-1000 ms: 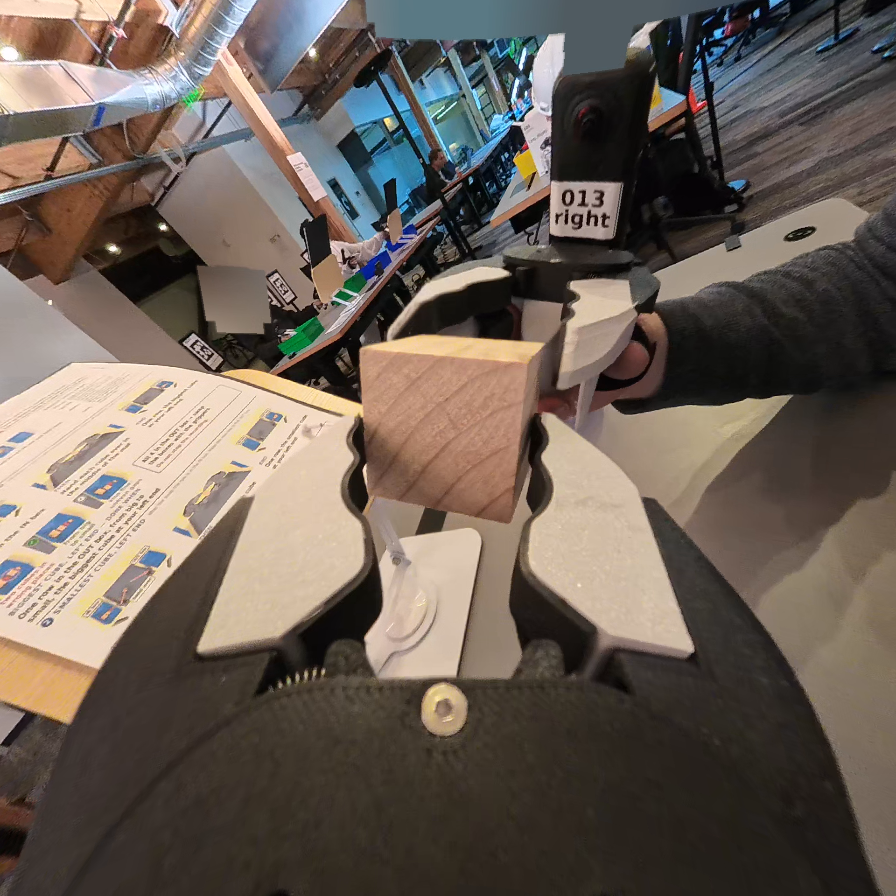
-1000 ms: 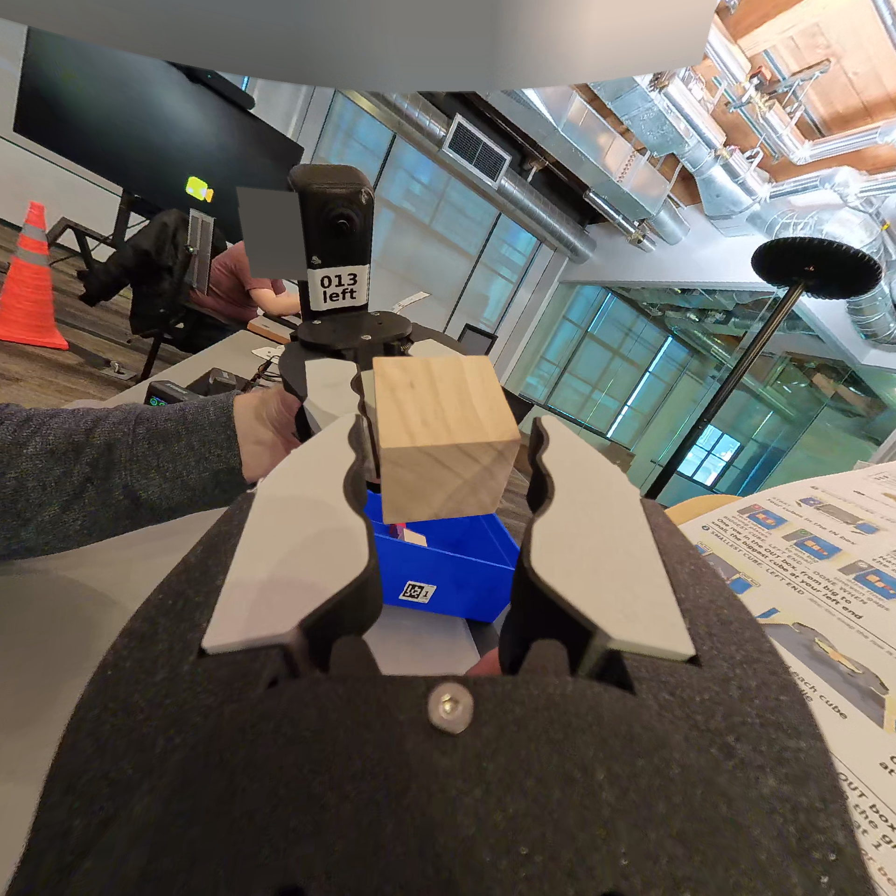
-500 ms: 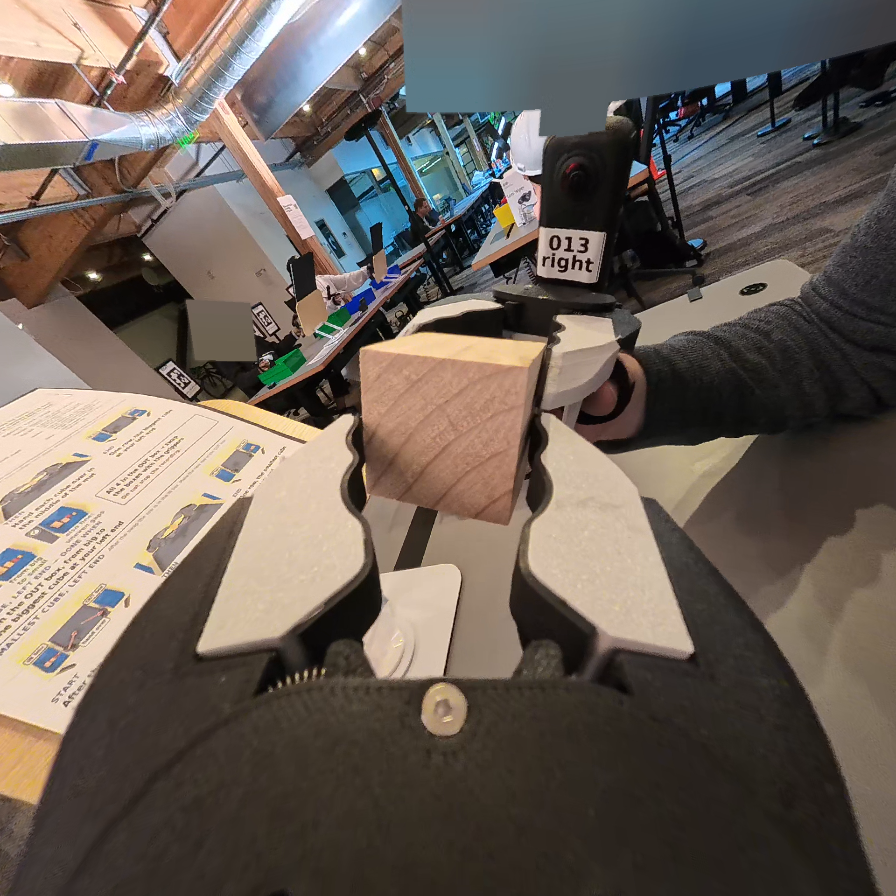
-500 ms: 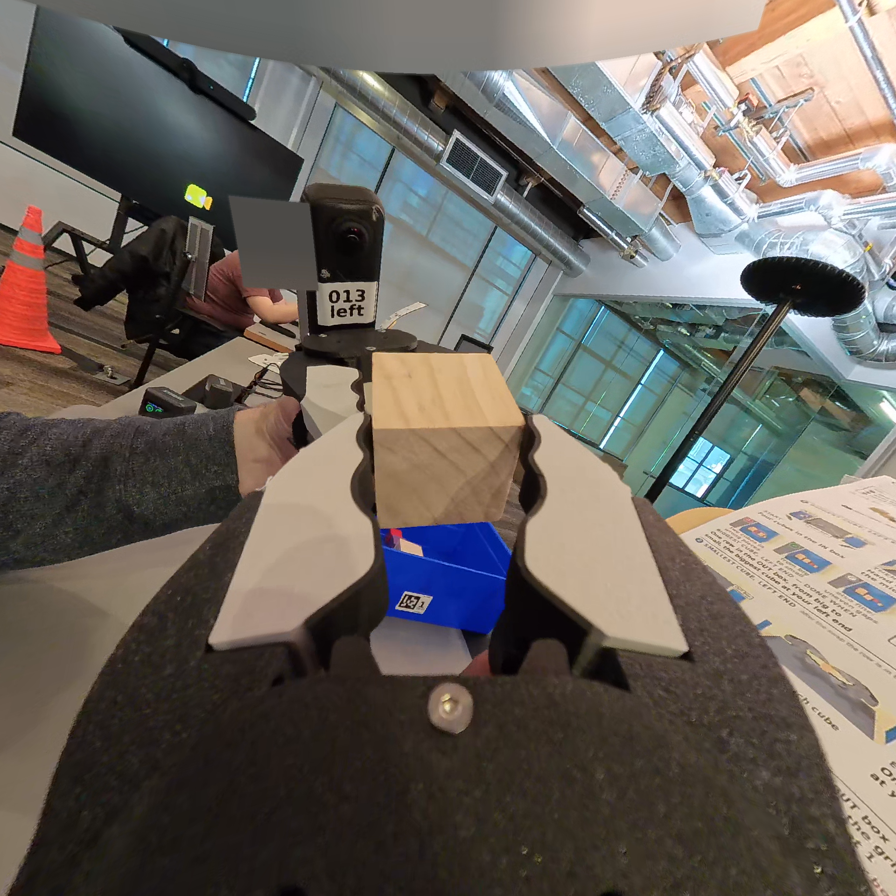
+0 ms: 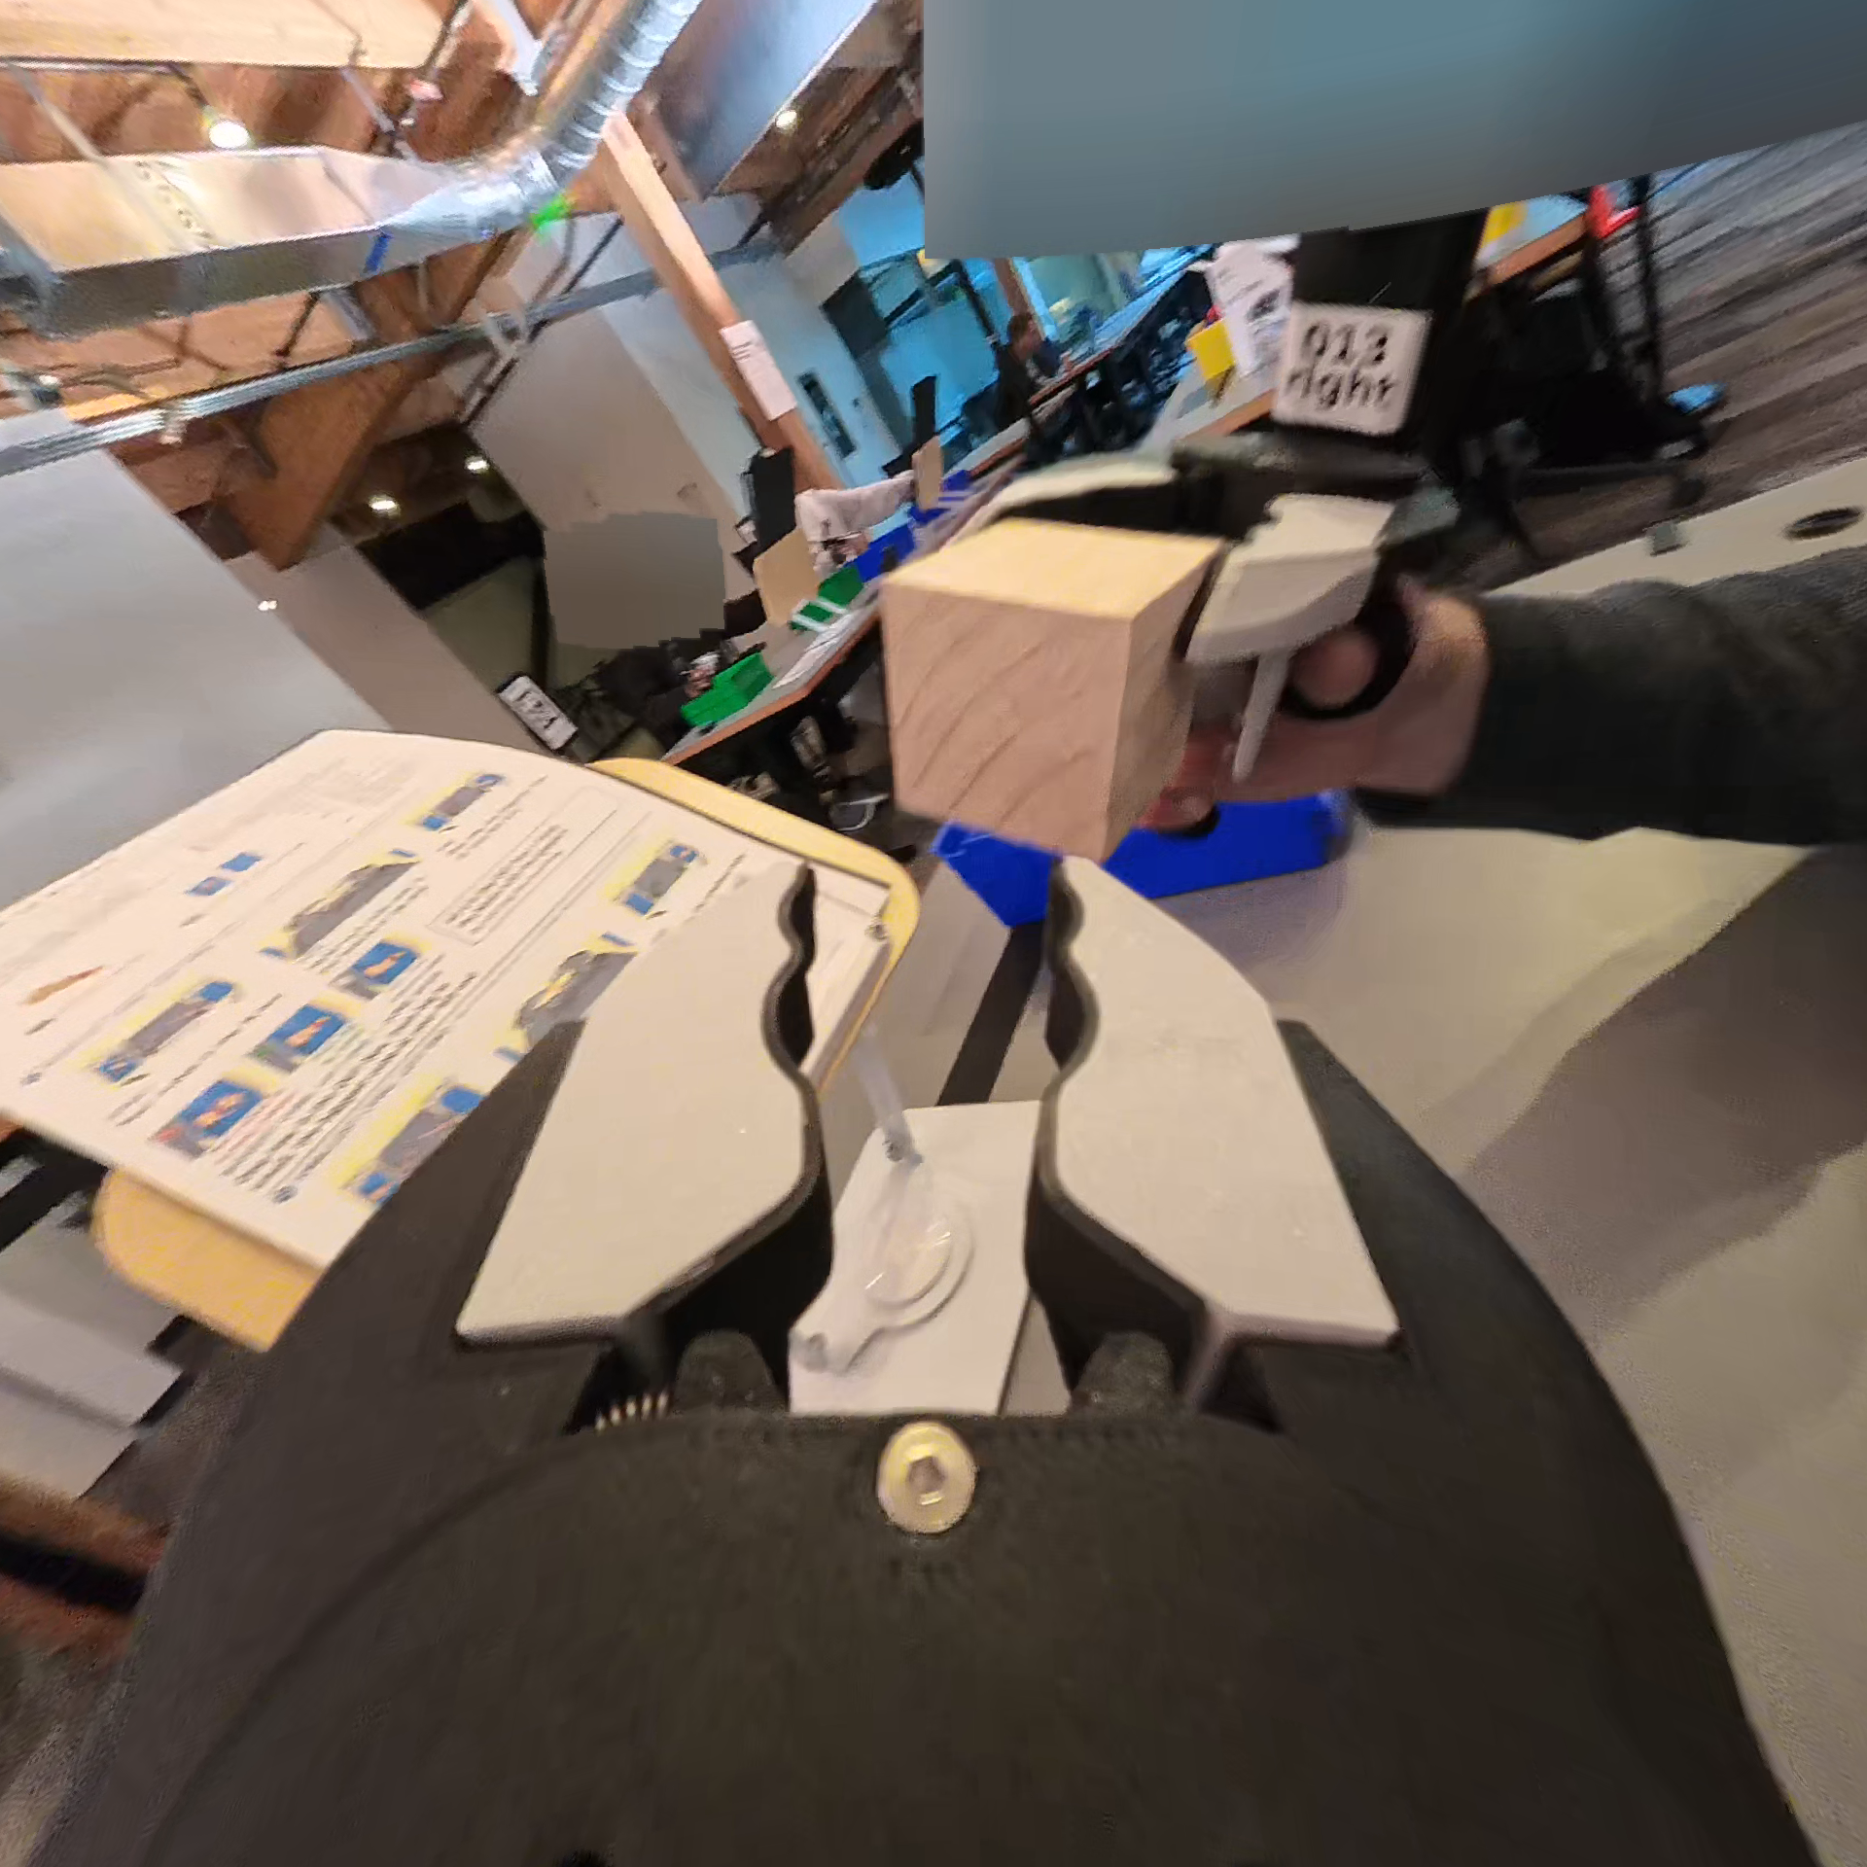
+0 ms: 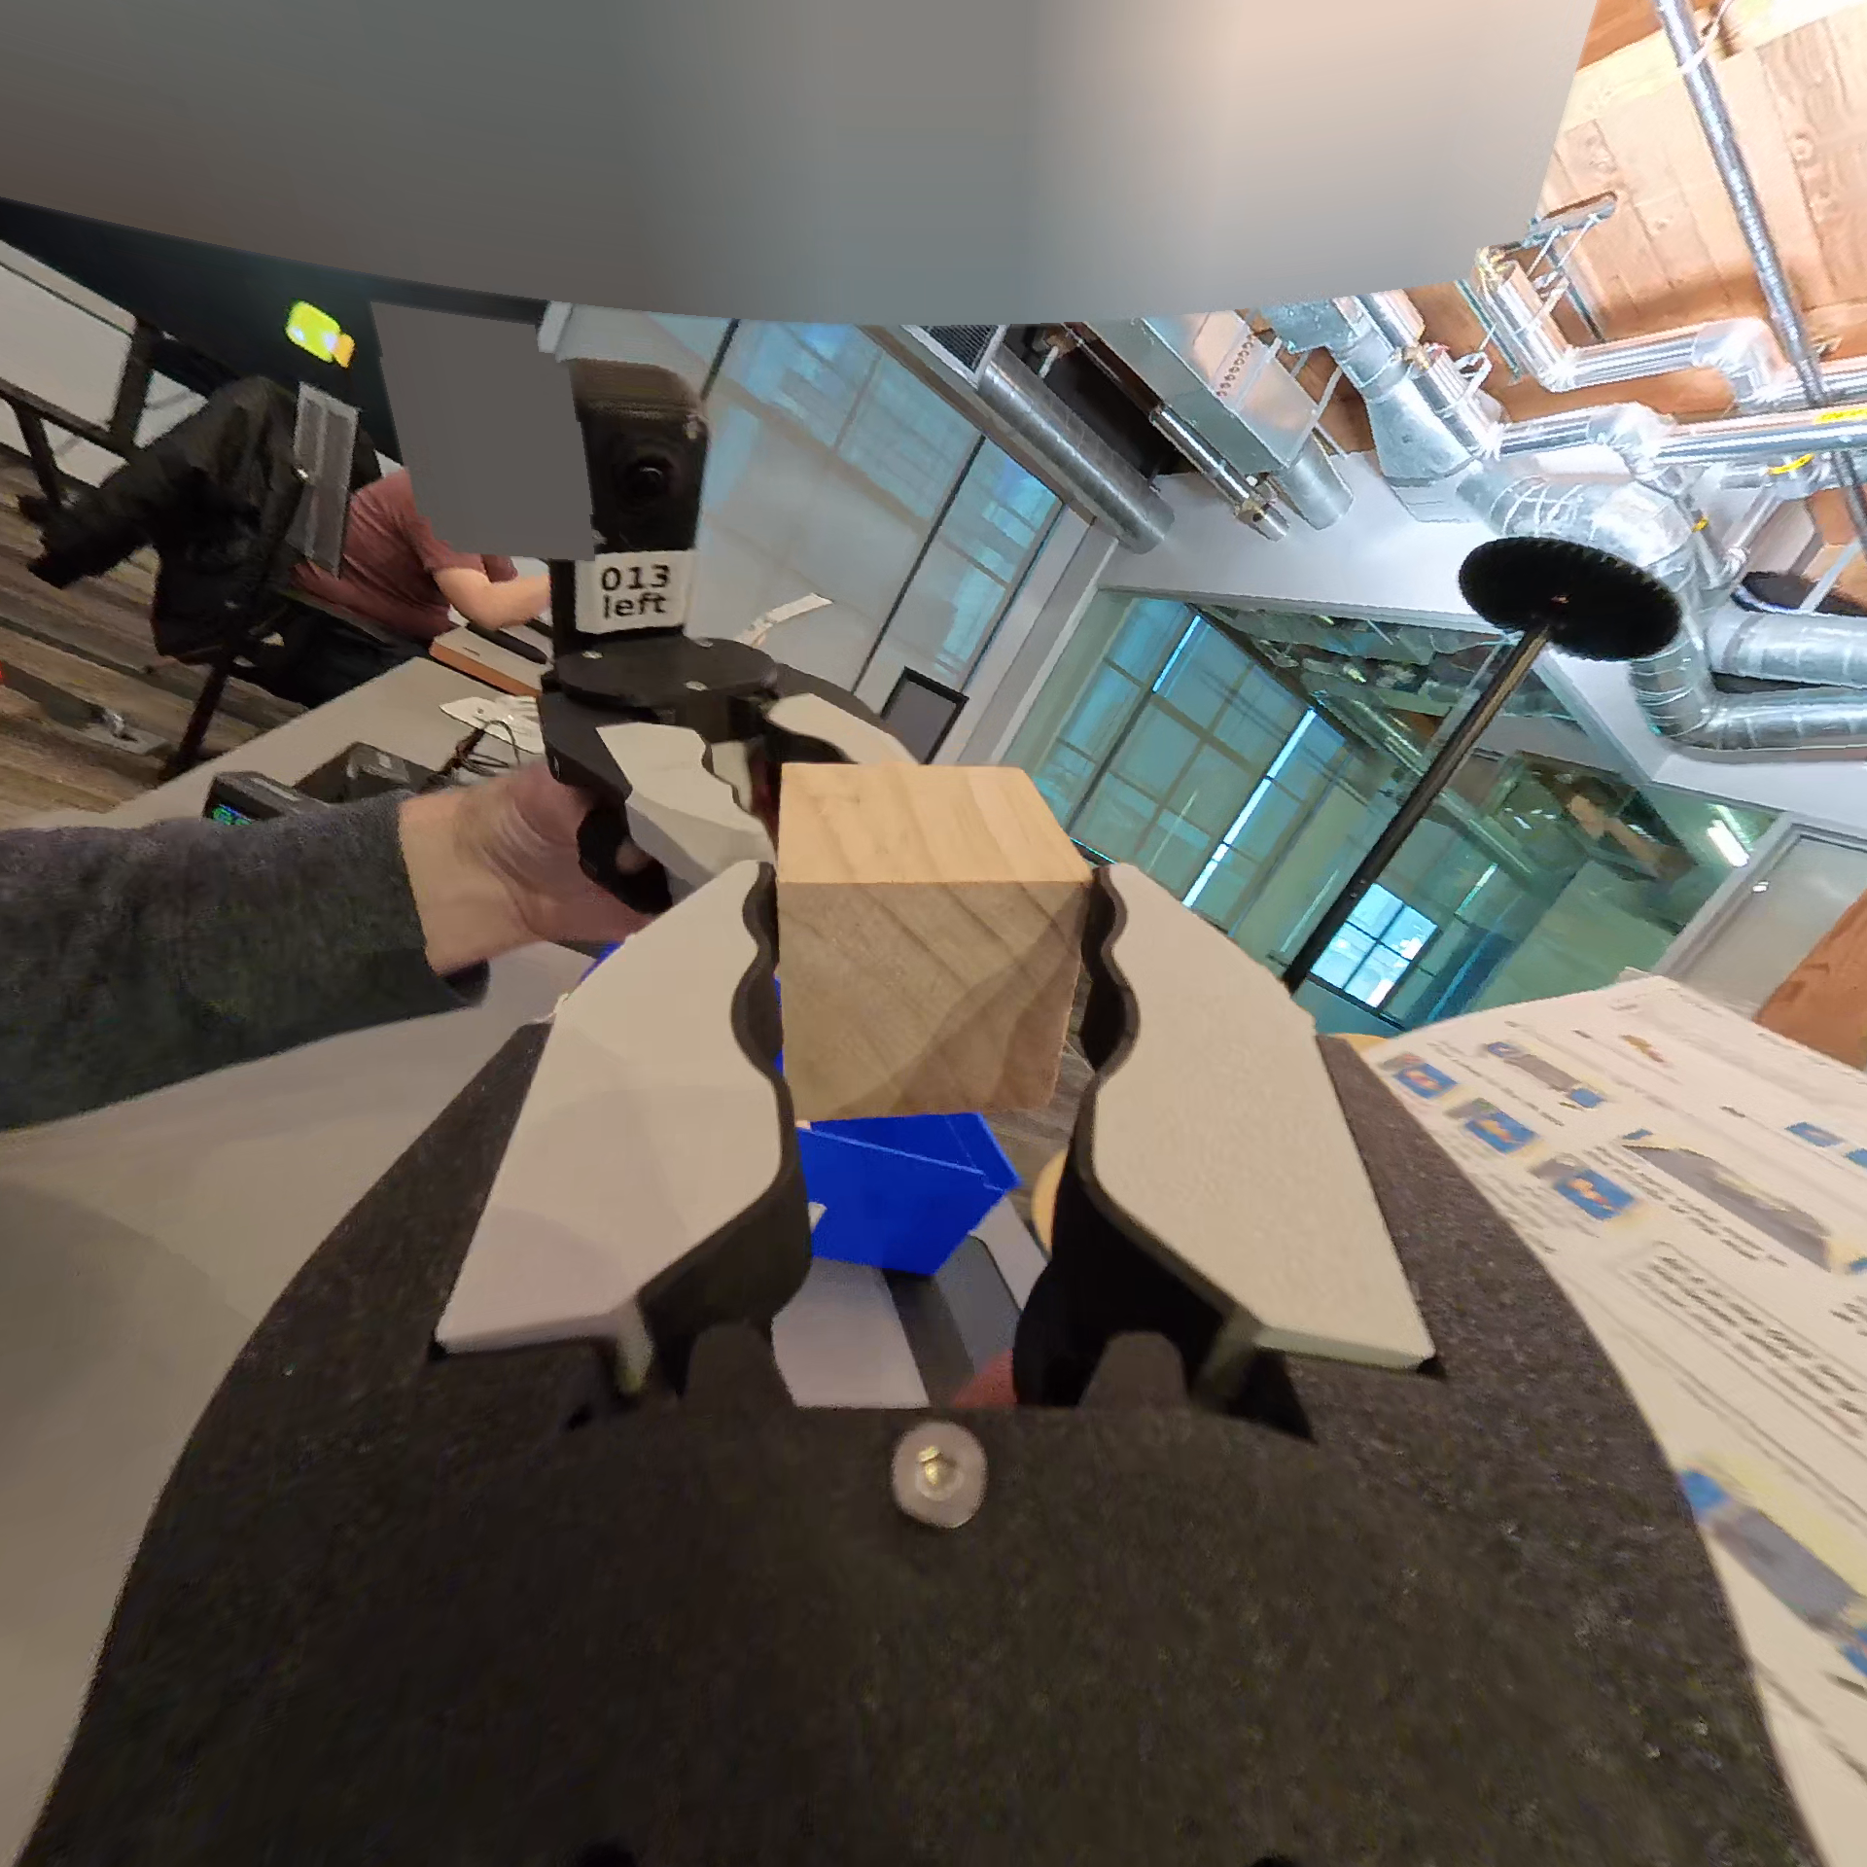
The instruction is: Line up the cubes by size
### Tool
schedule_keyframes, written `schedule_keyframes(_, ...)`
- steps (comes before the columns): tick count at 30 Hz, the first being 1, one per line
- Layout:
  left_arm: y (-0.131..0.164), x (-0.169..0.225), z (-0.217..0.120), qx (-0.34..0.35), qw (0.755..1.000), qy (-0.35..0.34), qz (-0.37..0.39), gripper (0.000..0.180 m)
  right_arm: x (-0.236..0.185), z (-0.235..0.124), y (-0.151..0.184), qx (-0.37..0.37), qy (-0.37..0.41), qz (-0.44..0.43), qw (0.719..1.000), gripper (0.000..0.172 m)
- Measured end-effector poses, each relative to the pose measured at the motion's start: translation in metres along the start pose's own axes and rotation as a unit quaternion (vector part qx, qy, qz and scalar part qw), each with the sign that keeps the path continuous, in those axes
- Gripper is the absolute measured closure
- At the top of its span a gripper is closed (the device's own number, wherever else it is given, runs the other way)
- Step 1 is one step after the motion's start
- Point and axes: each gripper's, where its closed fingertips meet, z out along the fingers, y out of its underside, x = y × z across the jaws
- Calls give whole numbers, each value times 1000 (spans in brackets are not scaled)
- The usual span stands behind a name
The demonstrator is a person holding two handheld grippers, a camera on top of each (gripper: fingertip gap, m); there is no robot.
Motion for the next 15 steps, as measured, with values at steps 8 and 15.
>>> schedule_keyframes(8, -28, -31, -39, 35, 996, -82, 8, 180, 84, -104, 2, -150, 86, -99, 980, 114)
schedule_keyframes(15, -40, -23, -33, 26, 996, -79, 26, 180, 159, -233, 61, -412, 73, -126, 899, 114)
